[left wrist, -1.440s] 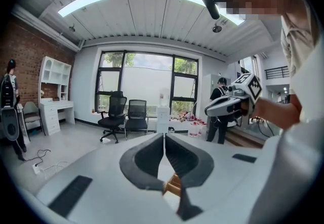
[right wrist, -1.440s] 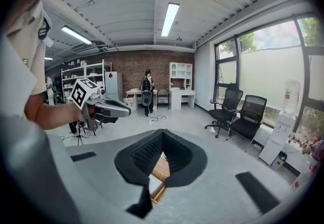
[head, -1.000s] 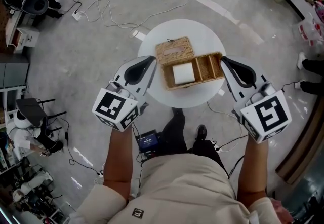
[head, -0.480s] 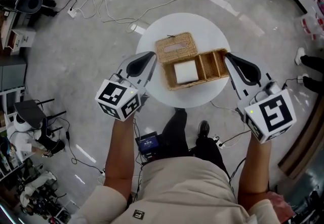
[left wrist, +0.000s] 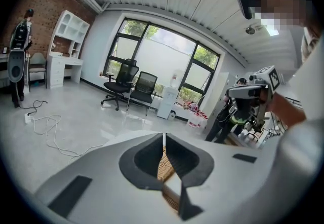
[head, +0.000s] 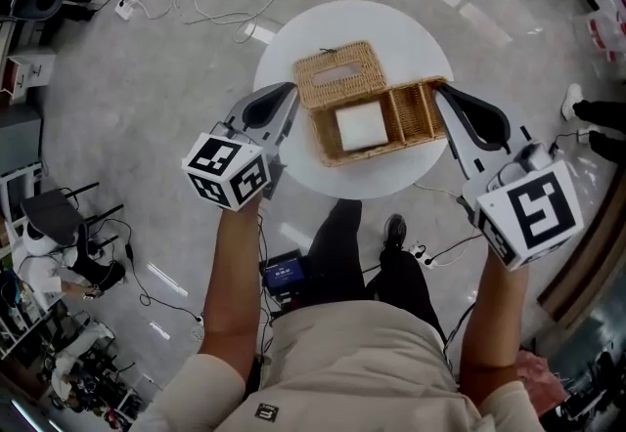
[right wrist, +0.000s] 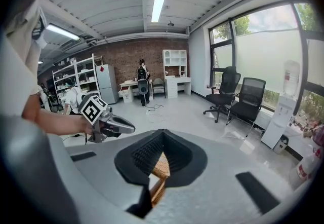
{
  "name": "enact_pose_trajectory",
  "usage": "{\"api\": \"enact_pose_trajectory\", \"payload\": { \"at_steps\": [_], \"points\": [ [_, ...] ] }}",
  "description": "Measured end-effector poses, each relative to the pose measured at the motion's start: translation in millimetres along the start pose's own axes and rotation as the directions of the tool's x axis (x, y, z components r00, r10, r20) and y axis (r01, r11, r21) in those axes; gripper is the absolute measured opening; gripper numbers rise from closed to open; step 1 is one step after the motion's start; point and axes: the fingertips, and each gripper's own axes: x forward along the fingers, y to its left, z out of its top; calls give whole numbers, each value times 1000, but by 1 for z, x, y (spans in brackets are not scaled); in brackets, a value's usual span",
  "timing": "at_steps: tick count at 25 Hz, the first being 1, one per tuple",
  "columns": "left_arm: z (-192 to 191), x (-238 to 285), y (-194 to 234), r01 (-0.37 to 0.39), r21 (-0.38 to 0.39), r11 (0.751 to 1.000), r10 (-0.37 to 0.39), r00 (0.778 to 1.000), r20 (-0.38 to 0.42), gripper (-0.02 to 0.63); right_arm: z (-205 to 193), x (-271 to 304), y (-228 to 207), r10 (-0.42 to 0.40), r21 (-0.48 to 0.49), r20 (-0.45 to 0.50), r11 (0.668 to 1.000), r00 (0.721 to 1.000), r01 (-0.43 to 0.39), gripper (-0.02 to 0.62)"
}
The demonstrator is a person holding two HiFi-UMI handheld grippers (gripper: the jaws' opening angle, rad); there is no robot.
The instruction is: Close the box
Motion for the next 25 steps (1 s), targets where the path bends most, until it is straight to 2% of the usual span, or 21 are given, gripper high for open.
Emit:
{"api": "enact_pose_trajectory", "payload": {
  "at_steps": [13, 25],
  "points": [
    [-50, 29, 40, -11, -116, 993, 6, 999, -47, 12, -26, 33, -7, 14, 25, -38, 1000, 999, -13, -8],
    [-91, 44, 70, -50, -253, 966, 33, 997, -69, 14, -41, 52, -10, 27, 48, -63, 999, 998, -24, -8]
  ]
}}
